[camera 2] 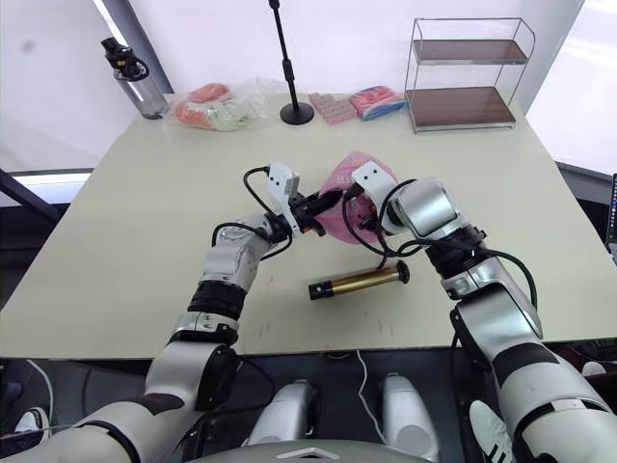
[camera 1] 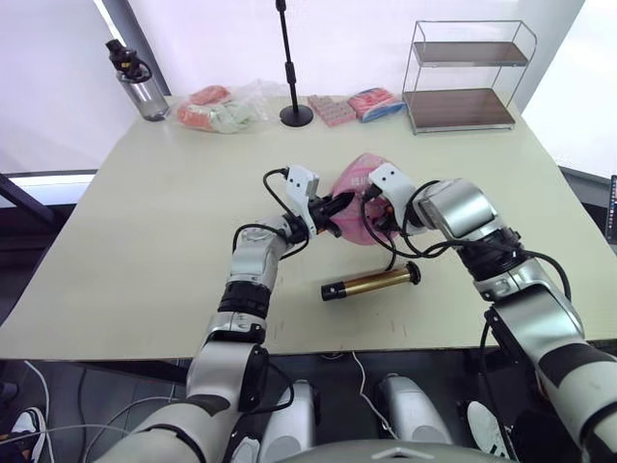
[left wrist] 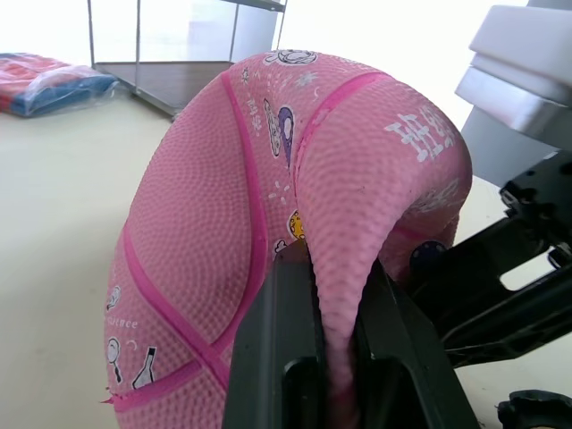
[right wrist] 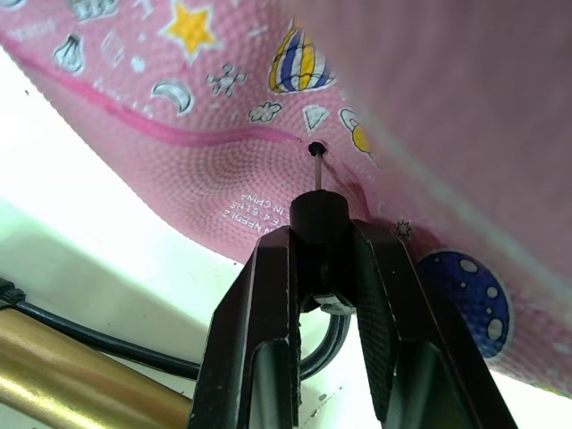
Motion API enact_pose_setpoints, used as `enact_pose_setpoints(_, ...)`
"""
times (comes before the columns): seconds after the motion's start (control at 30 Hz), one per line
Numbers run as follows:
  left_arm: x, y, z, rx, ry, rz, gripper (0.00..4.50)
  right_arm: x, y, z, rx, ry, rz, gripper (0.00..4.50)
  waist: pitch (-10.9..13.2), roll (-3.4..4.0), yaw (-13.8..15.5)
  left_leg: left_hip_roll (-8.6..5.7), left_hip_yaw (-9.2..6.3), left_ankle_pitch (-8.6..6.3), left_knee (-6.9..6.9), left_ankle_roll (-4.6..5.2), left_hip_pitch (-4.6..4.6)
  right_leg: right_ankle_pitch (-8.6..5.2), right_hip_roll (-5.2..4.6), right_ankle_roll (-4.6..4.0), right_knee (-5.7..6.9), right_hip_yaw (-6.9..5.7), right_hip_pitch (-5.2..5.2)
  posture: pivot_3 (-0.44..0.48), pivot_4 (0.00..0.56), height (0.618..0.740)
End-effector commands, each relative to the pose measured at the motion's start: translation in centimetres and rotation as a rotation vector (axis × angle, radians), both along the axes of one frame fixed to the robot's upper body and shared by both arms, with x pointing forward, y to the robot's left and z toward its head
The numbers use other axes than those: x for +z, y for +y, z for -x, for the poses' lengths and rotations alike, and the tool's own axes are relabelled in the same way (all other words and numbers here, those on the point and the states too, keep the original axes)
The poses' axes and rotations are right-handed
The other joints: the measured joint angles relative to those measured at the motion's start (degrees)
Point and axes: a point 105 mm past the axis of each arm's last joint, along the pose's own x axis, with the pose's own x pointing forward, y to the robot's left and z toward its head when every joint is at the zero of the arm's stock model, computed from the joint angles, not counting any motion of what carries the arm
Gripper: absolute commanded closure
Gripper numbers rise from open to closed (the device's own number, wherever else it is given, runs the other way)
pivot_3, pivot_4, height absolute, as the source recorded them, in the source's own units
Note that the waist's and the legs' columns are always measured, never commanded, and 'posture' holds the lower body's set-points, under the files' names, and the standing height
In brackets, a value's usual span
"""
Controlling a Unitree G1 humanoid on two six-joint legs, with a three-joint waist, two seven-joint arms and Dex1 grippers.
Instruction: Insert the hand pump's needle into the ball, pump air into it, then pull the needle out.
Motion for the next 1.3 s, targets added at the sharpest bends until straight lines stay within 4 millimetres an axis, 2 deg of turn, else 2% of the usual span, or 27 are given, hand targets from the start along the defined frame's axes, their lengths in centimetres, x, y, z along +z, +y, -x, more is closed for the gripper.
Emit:
enact_pose_setpoints(0.03, -0.8, -3.1, 0.8, -0.091, 0.041, 0.009, 4.45, 1.3, 2.4, 1.0, 0.134, -0.077, -0.048, 4.19, 0.0, 0.00, 0.3, -0.01, -0.01, 0.00, -0.01, 0.00, -0.03, 0.00, -0.01, 0.00, -0.03, -0.01, 0.00, 0.000, 0.150, 0.731)
enact_pose_setpoints(0.3, -1.0, -2.8, 0.4, -0.076, 0.039, -0.001, 4.45, 1.2, 0.7, 1.8, 0.131, -0.100, -0.019, 4.19, 0.0, 0.04, 1.2, -0.04, -0.26, 0.00, -0.10, -0.01, -0.55, 0.05, -0.10, 0.07, -0.55, -0.33, -0.16, 0.000, 0.150, 0.731)
enact_pose_setpoints(0.7, -1.2, -3.7, 1.1, -0.131, 0.035, -0.013, 4.45, 1.2, -0.2, 1.7, 0.111, -0.087, -0.013, 4.19, 0.1, 0.06, 1.5, -0.18, -0.31, 0.00, -0.22, -0.01, -0.64, 0.04, -0.25, 0.07, -0.70, -0.38, -0.16, 0.000, 0.150, 0.731)
enact_pose_setpoints(1.13, -1.4, -3.9, 1.5, -0.151, 0.035, -0.019, 4.45, 1.4, -0.6, 1.6, 0.092, -0.072, -0.035, 4.19, 0.1, 0.06, 1.5, -0.18, -0.31, 0.00, -0.23, -0.01, -0.65, 0.04, -0.25, 0.07, -0.69, -0.39, -0.16, 0.000, 0.150, 0.731)
enact_pose_setpoints(1.17, -1.4, -3.9, 1.5, -0.150, 0.035, -0.019, 4.50, 1.4, -0.7, 1.5, 0.088, -0.074, -0.034, 3.18, 0.1, 0.07, 1.5, -0.18, -0.31, 0.00, -0.22, -0.01, -0.65, 0.04, -0.25, 0.07, -0.70, -0.39, -0.16, 0.000, 0.150, 0.731)
enact_pose_setpoints(1.3, -1.5, -3.9, 1.4, -0.148, 0.034, -0.024, 4.50, 1.5, -1.1, 1.5, 0.085, -0.082, -0.022, 1.50, 0.1, 0.19, 2.3, -0.22, -0.34, 0.00, -0.24, -0.01, -0.73, 0.04, -0.27, 0.07, -0.70, -0.41, -0.19, 0.000, 0.150, 0.731)
